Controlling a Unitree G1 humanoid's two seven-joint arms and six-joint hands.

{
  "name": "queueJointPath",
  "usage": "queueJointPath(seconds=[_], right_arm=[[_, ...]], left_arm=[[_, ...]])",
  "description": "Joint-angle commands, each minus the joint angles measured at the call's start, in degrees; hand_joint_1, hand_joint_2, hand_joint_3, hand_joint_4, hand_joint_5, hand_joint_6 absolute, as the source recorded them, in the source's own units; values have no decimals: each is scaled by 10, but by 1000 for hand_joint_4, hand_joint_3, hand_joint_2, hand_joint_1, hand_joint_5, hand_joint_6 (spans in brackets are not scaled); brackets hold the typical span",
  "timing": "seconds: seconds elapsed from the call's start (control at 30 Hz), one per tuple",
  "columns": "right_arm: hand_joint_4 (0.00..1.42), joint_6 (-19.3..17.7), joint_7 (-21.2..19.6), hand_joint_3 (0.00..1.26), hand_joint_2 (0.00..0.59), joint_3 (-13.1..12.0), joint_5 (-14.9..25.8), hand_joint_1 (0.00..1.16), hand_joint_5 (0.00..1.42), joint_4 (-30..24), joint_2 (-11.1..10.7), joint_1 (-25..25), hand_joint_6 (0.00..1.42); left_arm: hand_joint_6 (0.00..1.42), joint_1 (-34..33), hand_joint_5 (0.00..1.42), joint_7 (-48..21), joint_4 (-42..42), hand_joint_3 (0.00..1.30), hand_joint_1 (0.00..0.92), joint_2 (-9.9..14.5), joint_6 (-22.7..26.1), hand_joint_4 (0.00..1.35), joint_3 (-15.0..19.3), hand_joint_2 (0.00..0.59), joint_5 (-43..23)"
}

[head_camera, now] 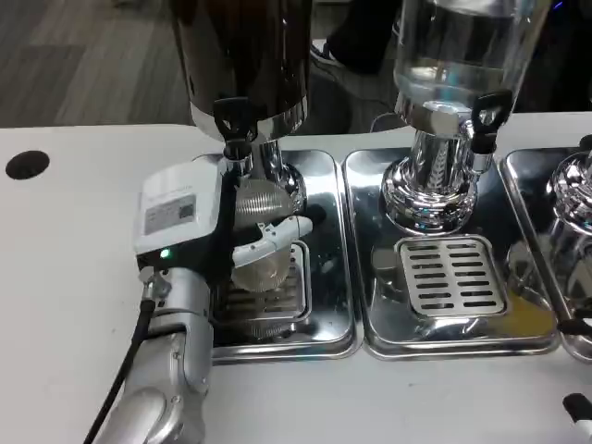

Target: Grasp the cup under the faucet to collect the drink, then remove the cup.

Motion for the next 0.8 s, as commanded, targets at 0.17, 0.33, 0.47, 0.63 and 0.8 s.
queueJointPath(seconds=[0.17, 0.33, 0.47, 0.63, 0.8], right_arm=[[145, 1, 5, 285, 321, -1, 1, 701, 169, 2, -3, -8, 81], [145, 4, 4, 285, 321, 0, -1, 705, 169, -2, 0, -10, 81], [145, 6, 2, 285, 321, 1, -4, 707, 169, -4, 2, -10, 81], [145, 10, 1, 285, 321, 1, -6, 709, 169, -5, 6, -12, 81], [145, 15, -1, 285, 321, 5, -11, 710, 169, -11, 11, -11, 81]], left_arm=[[801, 9, 554, 0, -43, 291, 0, 14, -11, 252, -1, 0, -9], [796, 38, 551, -3, -102, 291, 0, 31, -13, 250, 9, 0, -12], [796, 69, 550, -10, -160, 291, 0, 46, -18, 246, 21, 1, -13], [795, 106, 573, -19, -227, 314, 0, 63, -26, 275, 40, 0, -15], [830, 143, 631, -21, -287, 382, 0, 70, -39, 361, 60, 0, -15]])
